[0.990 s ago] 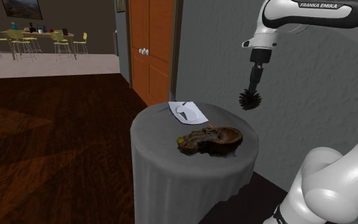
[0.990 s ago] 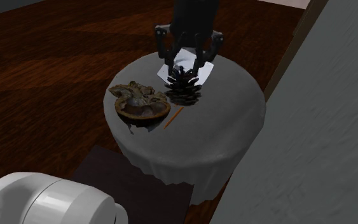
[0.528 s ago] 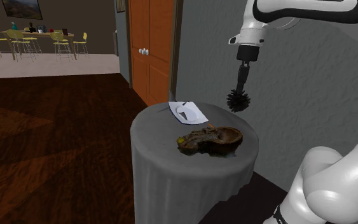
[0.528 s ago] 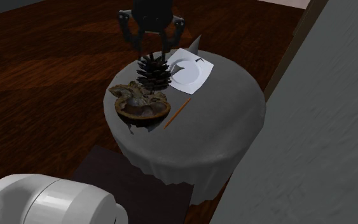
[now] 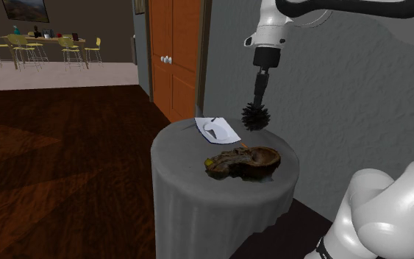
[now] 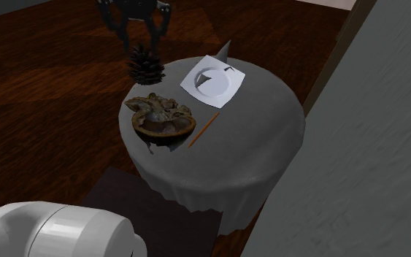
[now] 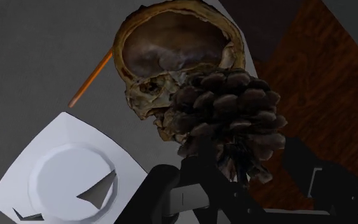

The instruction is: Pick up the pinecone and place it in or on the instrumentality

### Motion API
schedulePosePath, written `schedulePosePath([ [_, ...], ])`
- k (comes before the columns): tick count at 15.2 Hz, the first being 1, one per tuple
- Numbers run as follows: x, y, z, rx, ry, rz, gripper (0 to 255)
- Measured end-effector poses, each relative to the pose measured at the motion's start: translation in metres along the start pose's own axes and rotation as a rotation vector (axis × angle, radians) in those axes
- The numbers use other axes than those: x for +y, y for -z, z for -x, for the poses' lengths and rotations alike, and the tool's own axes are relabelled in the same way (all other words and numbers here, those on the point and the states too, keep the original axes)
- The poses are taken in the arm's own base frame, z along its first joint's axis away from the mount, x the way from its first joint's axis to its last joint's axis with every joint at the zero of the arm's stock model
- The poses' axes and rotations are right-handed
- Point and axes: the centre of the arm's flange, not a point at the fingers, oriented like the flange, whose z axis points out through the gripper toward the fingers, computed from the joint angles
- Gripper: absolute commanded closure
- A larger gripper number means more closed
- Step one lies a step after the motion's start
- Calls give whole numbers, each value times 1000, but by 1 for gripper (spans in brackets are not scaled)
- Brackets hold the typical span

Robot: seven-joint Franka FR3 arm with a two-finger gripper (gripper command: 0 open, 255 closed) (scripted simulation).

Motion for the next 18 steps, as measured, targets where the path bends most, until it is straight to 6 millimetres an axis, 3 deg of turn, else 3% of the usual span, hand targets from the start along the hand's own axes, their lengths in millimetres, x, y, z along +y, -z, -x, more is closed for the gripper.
schedulePosePath([
  [18, 10, -92, -7, 0, -1, -1, 255],
])
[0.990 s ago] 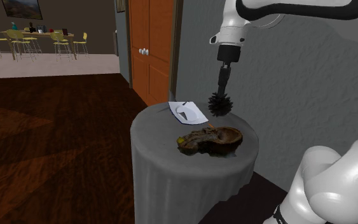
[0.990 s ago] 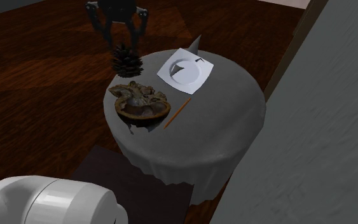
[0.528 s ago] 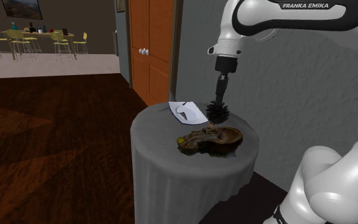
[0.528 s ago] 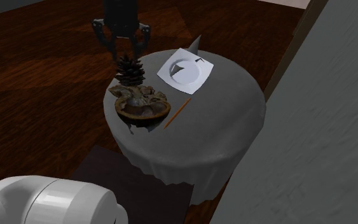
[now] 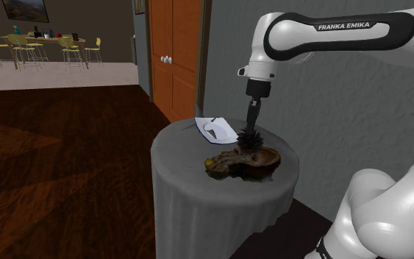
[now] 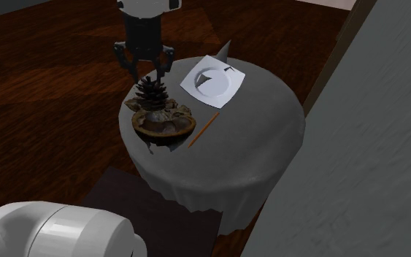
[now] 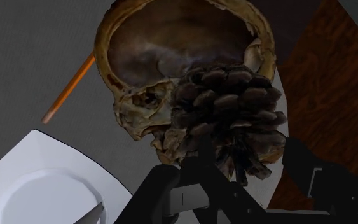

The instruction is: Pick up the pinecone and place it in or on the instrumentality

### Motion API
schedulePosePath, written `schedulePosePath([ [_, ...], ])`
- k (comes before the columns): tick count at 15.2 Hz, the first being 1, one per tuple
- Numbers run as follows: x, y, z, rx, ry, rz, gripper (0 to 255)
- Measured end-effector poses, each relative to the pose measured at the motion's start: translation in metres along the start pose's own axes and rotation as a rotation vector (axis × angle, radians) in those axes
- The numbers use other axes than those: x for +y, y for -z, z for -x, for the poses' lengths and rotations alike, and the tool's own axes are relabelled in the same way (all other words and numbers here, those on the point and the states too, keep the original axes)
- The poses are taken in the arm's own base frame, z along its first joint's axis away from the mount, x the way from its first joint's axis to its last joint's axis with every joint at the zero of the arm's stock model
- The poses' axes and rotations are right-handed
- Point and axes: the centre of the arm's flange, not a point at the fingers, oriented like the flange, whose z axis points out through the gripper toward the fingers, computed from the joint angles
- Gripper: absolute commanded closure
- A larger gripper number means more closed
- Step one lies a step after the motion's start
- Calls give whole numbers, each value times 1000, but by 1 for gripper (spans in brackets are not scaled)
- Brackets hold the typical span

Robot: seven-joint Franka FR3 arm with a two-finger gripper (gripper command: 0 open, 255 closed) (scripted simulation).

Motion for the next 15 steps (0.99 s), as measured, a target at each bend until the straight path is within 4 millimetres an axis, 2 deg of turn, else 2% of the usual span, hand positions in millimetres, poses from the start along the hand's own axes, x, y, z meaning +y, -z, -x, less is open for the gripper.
schedulePosePath([
  [3, 1, -9, 1, 0, 0, 0, 255],
  [8, 1, -10, 1, 0, 0, 0, 255],
  [9, 2, -10, 1, 0, 0, 0, 0],
  [15, 1, -10, 1, 1, 0, 0, 0],
])
